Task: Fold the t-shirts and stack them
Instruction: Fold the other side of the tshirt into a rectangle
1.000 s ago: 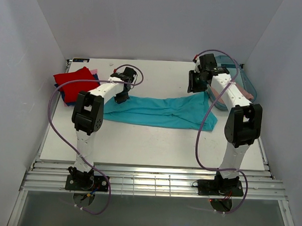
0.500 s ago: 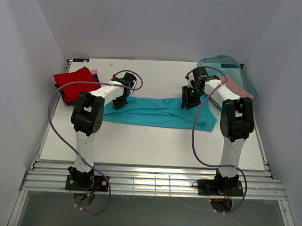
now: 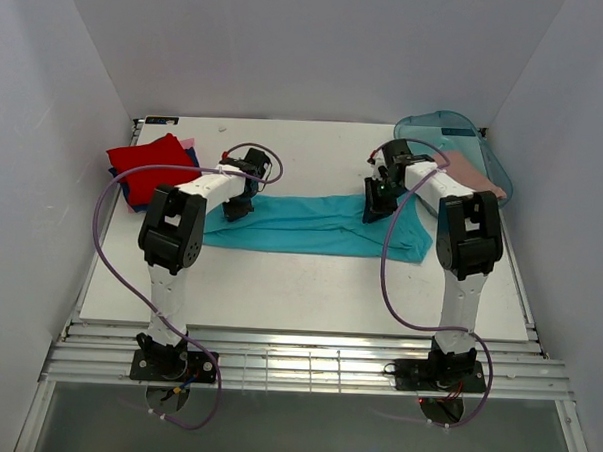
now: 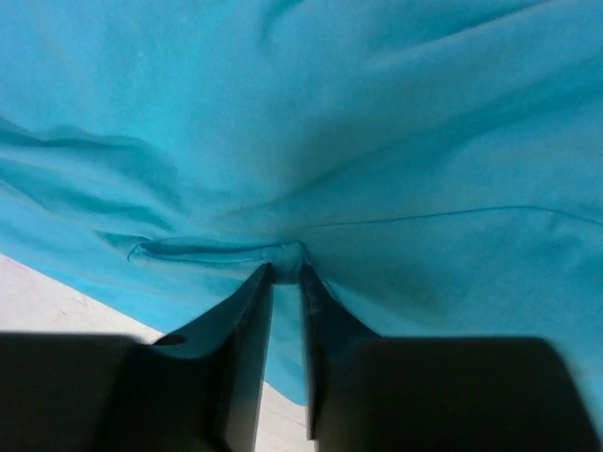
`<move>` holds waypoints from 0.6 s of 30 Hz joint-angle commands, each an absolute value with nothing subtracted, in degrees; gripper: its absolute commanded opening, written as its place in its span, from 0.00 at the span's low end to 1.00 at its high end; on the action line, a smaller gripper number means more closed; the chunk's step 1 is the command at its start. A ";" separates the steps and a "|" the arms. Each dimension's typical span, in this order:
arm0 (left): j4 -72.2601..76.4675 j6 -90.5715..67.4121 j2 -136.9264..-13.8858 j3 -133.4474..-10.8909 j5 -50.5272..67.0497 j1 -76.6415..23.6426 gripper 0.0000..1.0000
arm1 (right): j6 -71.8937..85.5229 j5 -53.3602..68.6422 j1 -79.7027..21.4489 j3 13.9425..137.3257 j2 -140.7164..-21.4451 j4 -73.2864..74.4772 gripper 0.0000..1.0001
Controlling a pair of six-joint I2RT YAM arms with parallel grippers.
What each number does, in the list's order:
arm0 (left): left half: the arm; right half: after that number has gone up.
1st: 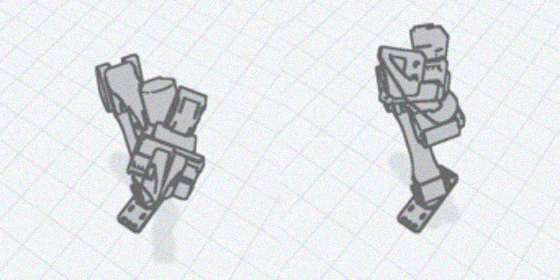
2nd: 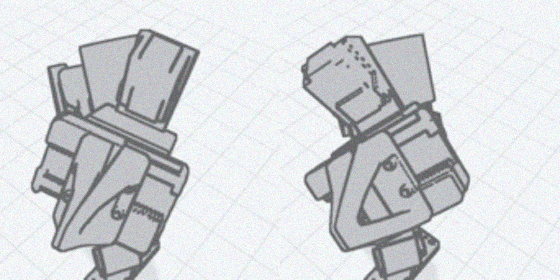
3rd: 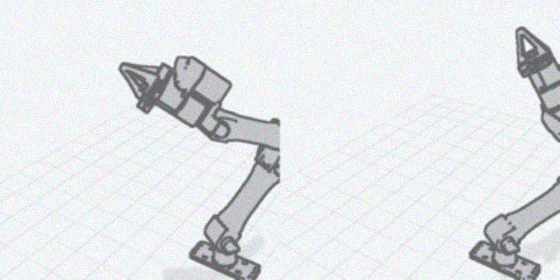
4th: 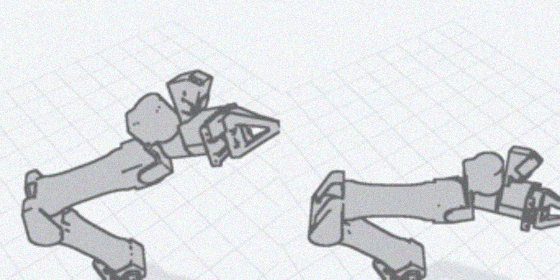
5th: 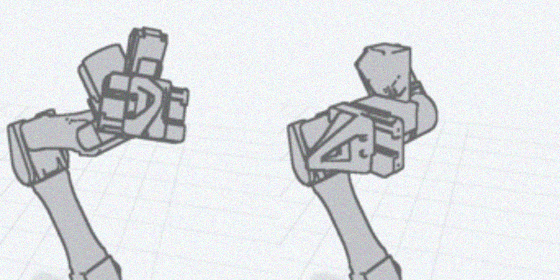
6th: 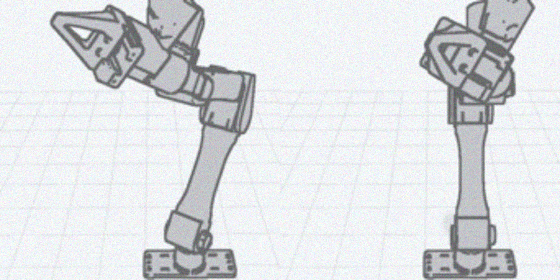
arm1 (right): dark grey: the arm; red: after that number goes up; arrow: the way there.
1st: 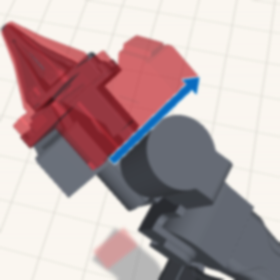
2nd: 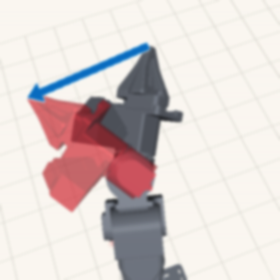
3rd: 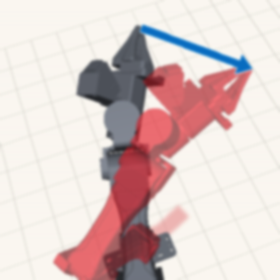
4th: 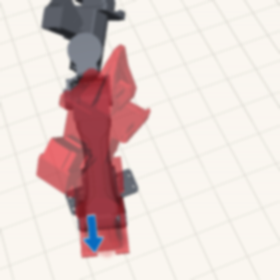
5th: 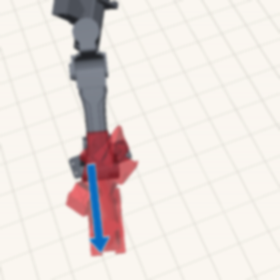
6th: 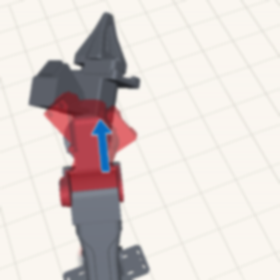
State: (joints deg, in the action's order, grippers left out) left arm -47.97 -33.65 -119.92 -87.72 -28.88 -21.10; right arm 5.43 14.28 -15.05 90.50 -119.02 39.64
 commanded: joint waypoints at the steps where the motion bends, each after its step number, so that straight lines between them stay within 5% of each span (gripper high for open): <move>1: -50.27 -34.10 -118.83 -85.96 -26.72 -20.65 0.00 | 5.19 16.08 -15.47 88.60 -117.60 38.06 0.20; 4: -50.36 -34.10 -118.83 -85.96 -26.54 -20.65 0.00 | 4.92 15.12 -15.91 87.19 -114.45 37.79 0.08; 18: -50.45 -34.10 -118.74 -84.99 -25.31 -20.65 0.00 | 6.15 12.66 -19.07 75.15 -98.18 39.37 0.08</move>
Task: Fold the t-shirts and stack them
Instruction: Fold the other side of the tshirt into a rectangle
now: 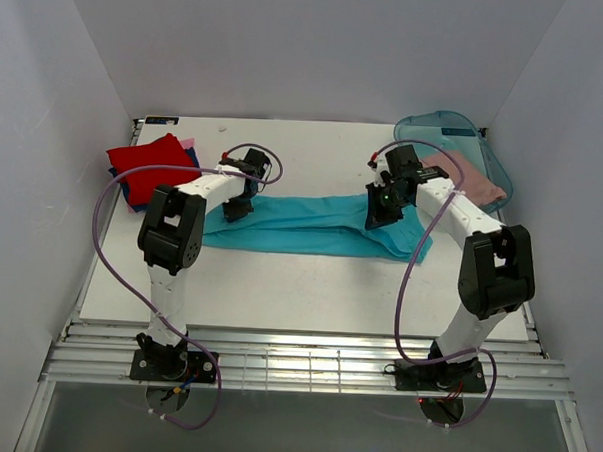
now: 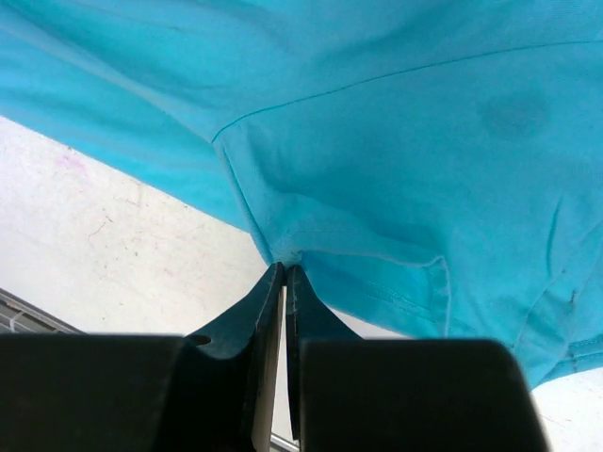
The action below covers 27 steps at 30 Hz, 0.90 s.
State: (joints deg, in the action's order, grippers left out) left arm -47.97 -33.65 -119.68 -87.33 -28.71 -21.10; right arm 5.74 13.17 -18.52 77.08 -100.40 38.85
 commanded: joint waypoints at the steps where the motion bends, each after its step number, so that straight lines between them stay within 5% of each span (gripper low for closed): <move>1: -50.45 -34.10 -118.74 -84.99 -25.14 -20.65 0.00 | 6.24 12.74 -19.33 73.75 -97.39 39.46 0.08; 8: -50.36 -33.84 -117.69 -84.20 -24.87 -20.65 0.00 | 6.50 14.33 -21.53 67.86 -96.24 39.02 0.10; 12: -50.45 -33.40 -116.90 -83.76 -24.96 -20.65 0.00 | 5.98 13.80 -23.55 67.06 -96.16 40.08 0.32; 19: -50.54 -33.57 -115.05 -83.85 -26.63 -20.65 0.00 | 8.43 7.84 -23.99 73.99 -92.37 39.99 0.40; 22: -50.54 -33.75 -114.00 -84.81 -28.30 -20.65 0.00 | 9.93 2.04 -23.73 78.39 -94.12 39.90 0.31; 24: -50.45 -33.58 -113.73 -85.86 -29.09 -20.65 0.00 | 10.81 -2.52 -23.47 80.32 -97.18 40.34 0.08; 27: -50.54 -32.61 -114.96 -87.18 -29.27 -20.65 0.00 | 12.04 -5.09 -22.50 82.52 -101.49 40.87 0.08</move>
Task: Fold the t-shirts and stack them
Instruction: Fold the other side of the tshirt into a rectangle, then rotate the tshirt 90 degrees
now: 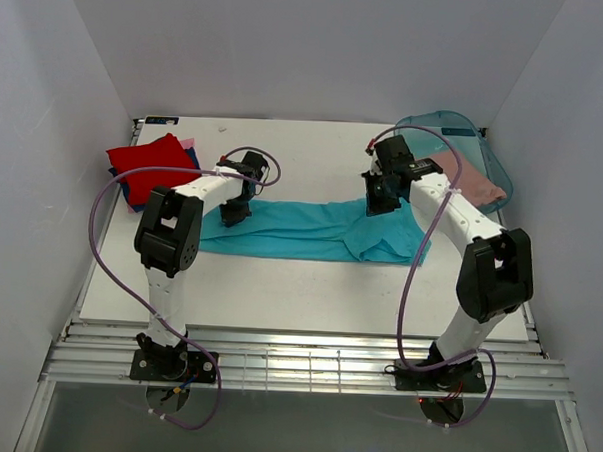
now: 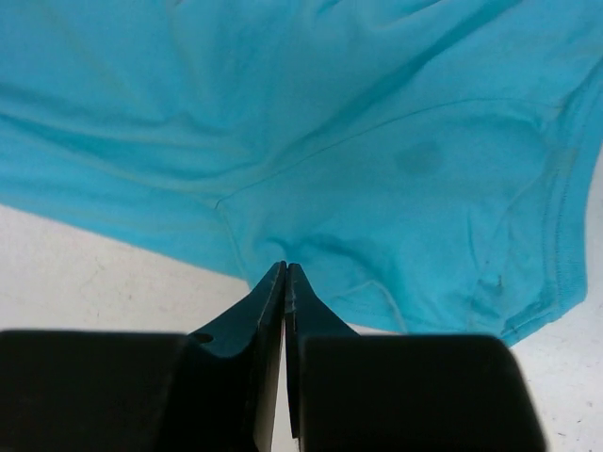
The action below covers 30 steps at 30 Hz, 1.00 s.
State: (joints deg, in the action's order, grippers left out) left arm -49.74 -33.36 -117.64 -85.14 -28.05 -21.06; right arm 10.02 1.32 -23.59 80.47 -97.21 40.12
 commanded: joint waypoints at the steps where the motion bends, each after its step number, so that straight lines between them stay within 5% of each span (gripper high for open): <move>1: -50.62 -32.43 -115.48 -87.27 -29.18 -20.65 0.00 | 12.30 -6.14 -22.50 82.88 -102.47 40.87 0.08; 21: -58.18 -43.85 -109.78 -77.61 -29.54 -20.74 0.00 | 14.24 -10.11 -16.88 80.51 -112.85 42.54 0.08; 30: -59.24 -49.12 -101.53 -71.46 -27.51 -23.11 0.00 | 13.80 -9.05 -16.52 88.58 -120.05 45.52 0.08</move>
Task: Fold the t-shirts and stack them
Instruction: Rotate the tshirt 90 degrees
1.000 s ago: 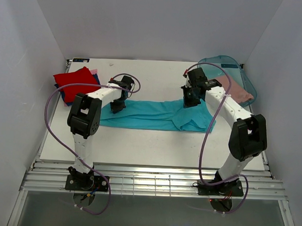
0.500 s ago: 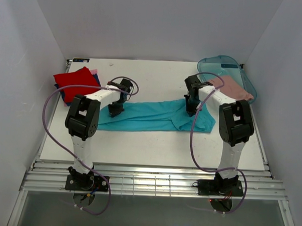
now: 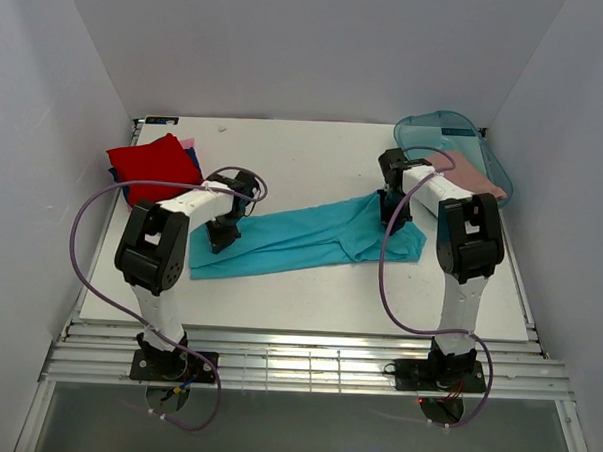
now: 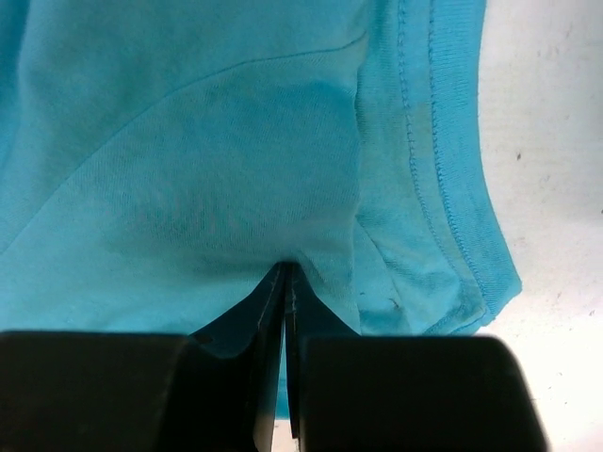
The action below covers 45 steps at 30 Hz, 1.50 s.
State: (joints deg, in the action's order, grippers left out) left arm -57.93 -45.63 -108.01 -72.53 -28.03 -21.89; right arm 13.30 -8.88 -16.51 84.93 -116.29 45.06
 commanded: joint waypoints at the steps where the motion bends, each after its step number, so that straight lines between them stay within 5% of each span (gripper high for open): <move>1: -59.50 -49.65 -100.73 -70.24 -26.55 -23.72 0.00 | 13.89 -9.23 -16.52 89.99 -120.93 45.79 0.08; 18: -67.32 -71.71 -82.71 -51.68 -21.61 -42.44 0.00 | 17.31 -3.18 -16.61 123.66 -138.16 42.02 0.08; 23: -72.33 -74.71 -79.19 -61.59 -28.73 -48.51 0.00 | 16.61 2.28 -16.96 119.63 -129.59 33.94 0.10; 30: -71.20 -68.91 -74.27 -72.69 -39.27 -49.13 0.00 | 13.18 2.02 -18.02 106.98 -108.48 25.31 0.25; 32: -69.61 -67.16 -73.39 -70.14 -44.28 -49.04 0.00 | 13.01 5.09 -18.37 104.68 -103.81 26.71 0.21; 33: -69.61 -66.71 -73.65 -69.70 -45.17 -48.61 0.00 | 12.75 5.97 -18.54 102.24 -102.58 27.41 0.08; 45: -56.35 -53.28 -84.28 -63.99 -40.61 -35.69 0.00 | 13.09 5.62 -25.05 84.64 -94.92 28.82 0.08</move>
